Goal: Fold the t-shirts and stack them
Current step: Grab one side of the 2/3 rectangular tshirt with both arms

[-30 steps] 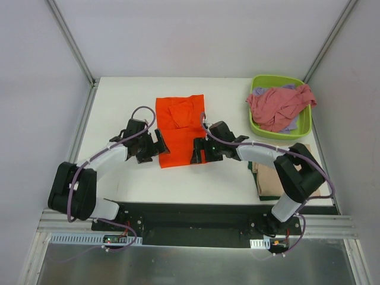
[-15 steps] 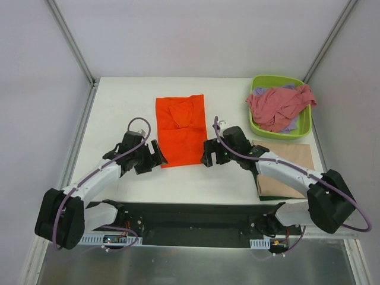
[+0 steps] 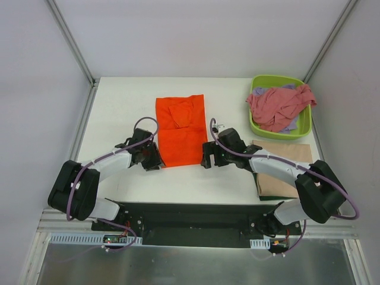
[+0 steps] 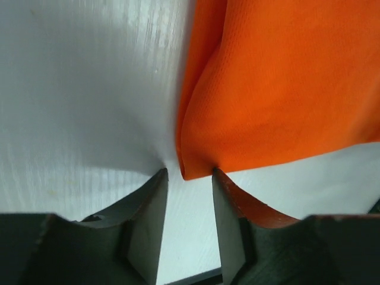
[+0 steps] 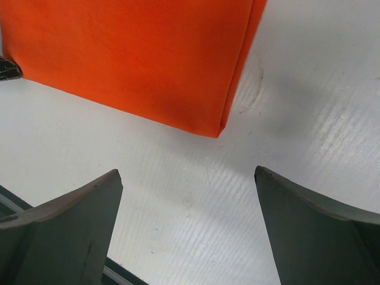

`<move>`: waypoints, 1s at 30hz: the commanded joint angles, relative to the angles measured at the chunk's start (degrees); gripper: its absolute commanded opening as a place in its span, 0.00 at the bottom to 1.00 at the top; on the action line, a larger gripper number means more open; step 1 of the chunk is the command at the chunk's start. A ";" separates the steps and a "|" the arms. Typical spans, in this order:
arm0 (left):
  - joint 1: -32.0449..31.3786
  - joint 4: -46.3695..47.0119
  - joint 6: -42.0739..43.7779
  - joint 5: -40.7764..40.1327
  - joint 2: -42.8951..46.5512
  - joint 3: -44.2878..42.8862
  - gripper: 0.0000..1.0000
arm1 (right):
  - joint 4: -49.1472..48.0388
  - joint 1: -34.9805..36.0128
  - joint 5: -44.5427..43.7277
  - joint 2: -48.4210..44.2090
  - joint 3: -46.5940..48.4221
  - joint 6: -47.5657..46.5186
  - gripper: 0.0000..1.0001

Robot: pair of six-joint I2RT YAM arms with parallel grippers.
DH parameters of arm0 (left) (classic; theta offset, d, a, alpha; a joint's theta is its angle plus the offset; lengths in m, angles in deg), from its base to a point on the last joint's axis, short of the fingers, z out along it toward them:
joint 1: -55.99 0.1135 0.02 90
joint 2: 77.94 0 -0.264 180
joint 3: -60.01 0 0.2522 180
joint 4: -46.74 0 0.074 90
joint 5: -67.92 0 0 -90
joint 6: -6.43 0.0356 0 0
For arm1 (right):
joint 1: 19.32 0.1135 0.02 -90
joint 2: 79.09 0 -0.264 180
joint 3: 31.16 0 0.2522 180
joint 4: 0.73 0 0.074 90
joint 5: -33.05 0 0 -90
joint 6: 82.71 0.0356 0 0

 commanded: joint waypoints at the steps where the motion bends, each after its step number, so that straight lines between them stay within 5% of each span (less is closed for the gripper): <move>1: -0.45 0.46 0.62 -0.97 -4.83 -1.88 0.28 | -0.45 0.18 -1.54 0.84 0.53 0.96 0.96; 4: -0.45 0.46 0.71 -0.97 -5.98 -2.24 0.00 | -0.89 0.10 -3.47 1.02 0.27 1.39 0.96; 10: -0.45 0.55 0.62 -2.73 -5.19 -1.63 0.00 | -1.94 0.18 -4.89 2.59 0.88 4.55 0.99; 21: -0.45 0.55 0.88 -3.78 -3.96 -0.66 0.00 | -3.26 0.18 -2.95 10.24 3.61 7.89 0.55; 30: -0.45 0.55 0.89 -3.96 -3.35 -0.48 0.00 | -1.86 0.10 -7.87 13.14 4.39 11.23 0.47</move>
